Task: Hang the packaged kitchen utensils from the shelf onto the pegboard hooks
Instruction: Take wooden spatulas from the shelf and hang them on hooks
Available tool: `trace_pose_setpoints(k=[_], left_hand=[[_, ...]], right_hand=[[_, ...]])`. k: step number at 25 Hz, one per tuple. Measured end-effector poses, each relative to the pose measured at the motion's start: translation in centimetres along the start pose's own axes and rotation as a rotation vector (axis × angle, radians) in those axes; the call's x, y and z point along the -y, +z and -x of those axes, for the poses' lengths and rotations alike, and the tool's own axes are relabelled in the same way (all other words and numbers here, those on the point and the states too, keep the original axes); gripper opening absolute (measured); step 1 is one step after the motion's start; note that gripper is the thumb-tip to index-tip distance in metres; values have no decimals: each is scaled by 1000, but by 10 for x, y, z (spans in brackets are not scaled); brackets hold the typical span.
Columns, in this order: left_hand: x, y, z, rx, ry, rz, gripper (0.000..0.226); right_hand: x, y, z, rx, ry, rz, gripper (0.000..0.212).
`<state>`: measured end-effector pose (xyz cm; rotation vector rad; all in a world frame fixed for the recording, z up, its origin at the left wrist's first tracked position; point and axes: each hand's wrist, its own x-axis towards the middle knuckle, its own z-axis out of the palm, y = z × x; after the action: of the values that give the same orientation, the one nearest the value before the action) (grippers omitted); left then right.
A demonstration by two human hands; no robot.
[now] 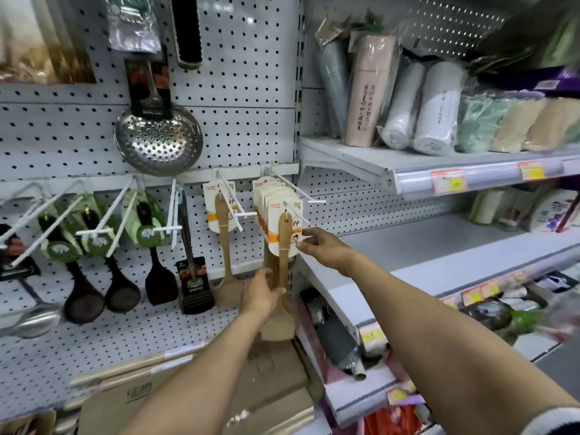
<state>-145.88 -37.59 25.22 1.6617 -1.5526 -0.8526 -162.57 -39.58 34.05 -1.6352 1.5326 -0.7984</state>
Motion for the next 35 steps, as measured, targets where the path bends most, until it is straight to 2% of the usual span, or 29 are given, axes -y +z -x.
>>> trace_pose_setpoints(k=[4,6,11,17,21,24,29,35], left_hand=[[-37,-54,49,-72,93,-218,52],[-57,-84,89,-116,144,-366,56],[-79,-153,196,-277,203,-628,59],[-56,-216,312,-451,260,-769,57],[-4,-262,362,-529,273,-872,54],[47,-318,393,-539,187,-889,55],[135,-437,440,-566,25,-908,58],[234,-603,504,-581,-97,-939,53]], right_hand=[[8,-13,45,-11,-80,534,56],[26,-19,78,-16,-168,688,55],[80,-8,170,-65,-443,832,56],[119,53,259,-81,-693,829,57],[144,125,294,-44,-803,806,56],[179,197,313,21,-863,771,57],[261,341,337,138,-933,737,56],[377,521,375,194,-1037,663,53]])
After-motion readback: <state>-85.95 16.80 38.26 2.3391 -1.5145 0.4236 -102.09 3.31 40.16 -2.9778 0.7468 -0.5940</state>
